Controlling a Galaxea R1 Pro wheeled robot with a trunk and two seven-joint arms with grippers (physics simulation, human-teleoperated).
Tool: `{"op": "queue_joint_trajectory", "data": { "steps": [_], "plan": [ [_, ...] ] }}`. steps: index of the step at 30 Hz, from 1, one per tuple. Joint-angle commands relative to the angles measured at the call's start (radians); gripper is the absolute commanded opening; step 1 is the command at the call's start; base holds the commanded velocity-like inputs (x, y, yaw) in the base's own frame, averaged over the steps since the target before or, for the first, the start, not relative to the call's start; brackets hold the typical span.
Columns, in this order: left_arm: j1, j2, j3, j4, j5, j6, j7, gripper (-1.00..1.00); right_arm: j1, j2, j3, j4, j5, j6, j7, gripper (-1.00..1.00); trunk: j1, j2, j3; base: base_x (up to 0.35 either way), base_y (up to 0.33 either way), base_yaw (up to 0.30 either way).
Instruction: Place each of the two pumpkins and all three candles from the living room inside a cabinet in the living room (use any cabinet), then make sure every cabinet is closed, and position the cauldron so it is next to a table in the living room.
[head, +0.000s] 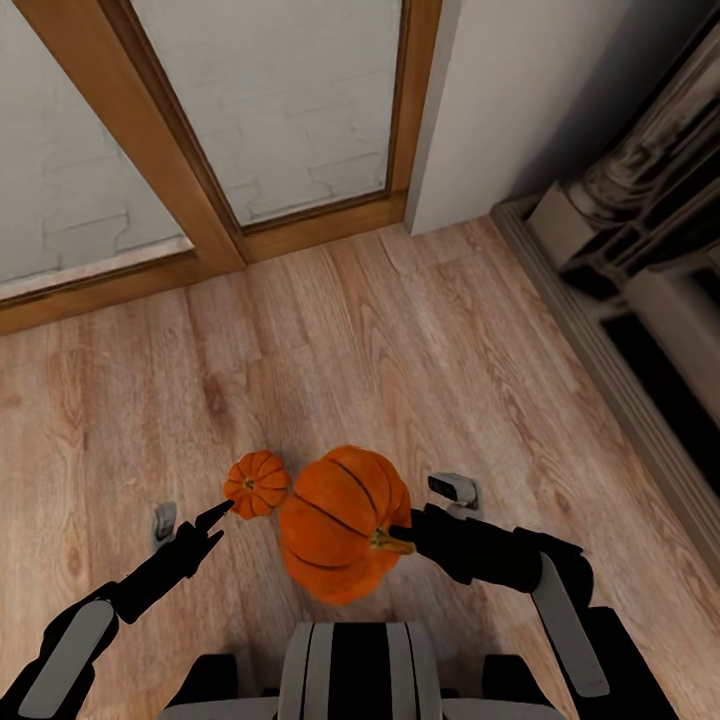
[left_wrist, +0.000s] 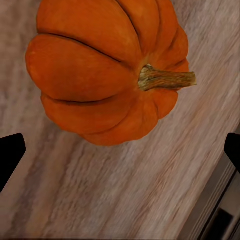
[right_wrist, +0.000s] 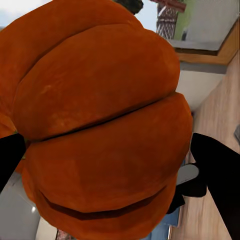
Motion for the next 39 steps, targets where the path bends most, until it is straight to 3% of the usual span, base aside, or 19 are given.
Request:
{"op": "queue_joint_trajectory", "data": {
  "steps": [1, 9, 11, 12, 14, 17, 20, 25, 34, 39],
  "plan": [
    [0.000, 0.000, 0.002, 0.000, 0.007, 0.008, 0.000, 1.00, 0.000, -0.001, -0.001, -0.001, -0.008, 0.007, 0.000, -1.00, 0.000, 0.000, -0.004, 0.000, 0.000, 0.000],
    [0.000, 0.001, 0.003, 0.000, 0.007, 0.008, 0.000, 1.00, 0.000, 0.000, -0.051, -0.001, -0.033, 0.004, 0.007, -1.00, 0.001, -0.001, -0.008, 0.000, 0.000, 0.000],
    [0.000, 0.001, 0.003, -0.002, 0.007, 0.008, 0.000, 1.00, -0.006, 0.005, -0.110, 0.000, -0.035, 0.012, 0.002, -1.00, 0.001, -0.001, -0.008, 0.000, 0.000, 0.000],
    [0.000, 0.001, 0.003, -0.002, 0.007, 0.008, 0.000, 1.00, -0.026, 0.016, -0.151, 0.001, -0.036, 0.030, -0.005, -1.00, 0.001, -0.001, -0.008, 0.000, 0.000, 0.000],
    [0.000, 0.000, 0.002, -0.003, 0.007, 0.008, 0.000, 1.00, -0.094, 0.030, -0.197, 0.003, -0.036, 0.083, -0.023, -1.00, 0.001, -0.001, -0.008, 0.000, 0.000, 0.000],
    [0.000, -0.002, 0.002, -0.003, 0.007, 0.008, 0.000, 1.00, -0.216, 0.058, -0.250, 0.007, -0.037, 0.154, -0.143, -1.00, 0.002, -0.001, -0.016, 0.000, 0.000, 0.000],
    [0.000, -0.002, -0.001, -0.002, 0.007, 0.008, 0.000, 1.00, -0.268, 0.096, -0.258, 0.008, -0.045, 0.168, -0.243, -1.00, 0.003, -0.002, -0.028, 0.000, 0.000, 0.000],
    [0.000, -0.004, -0.005, 0.006, 0.004, 0.007, 0.000, 1.00, -0.287, 0.131, -0.253, 0.006, -0.051, 0.173, -0.403, -1.00, 0.005, -0.003, -0.047, 0.000, 0.000, 0.000],
    [0.000, -0.003, -0.005, 0.010, 0.004, 0.008, -0.084, 1.00, -0.287, 0.150, -0.233, 0.006, -0.049, 0.174, -0.462, -1.00, 0.007, -0.004, -0.062, 0.000, 0.000, 0.000],
    [-0.001, -0.002, -0.003, 0.009, 0.005, 0.009, -0.093, 1.00, -0.287, 0.153, -0.191, 0.006, -0.048, 0.174, -0.464, -1.00, 0.009, -0.005, -0.082, 0.000, 0.000, 0.000]
  ]
}}
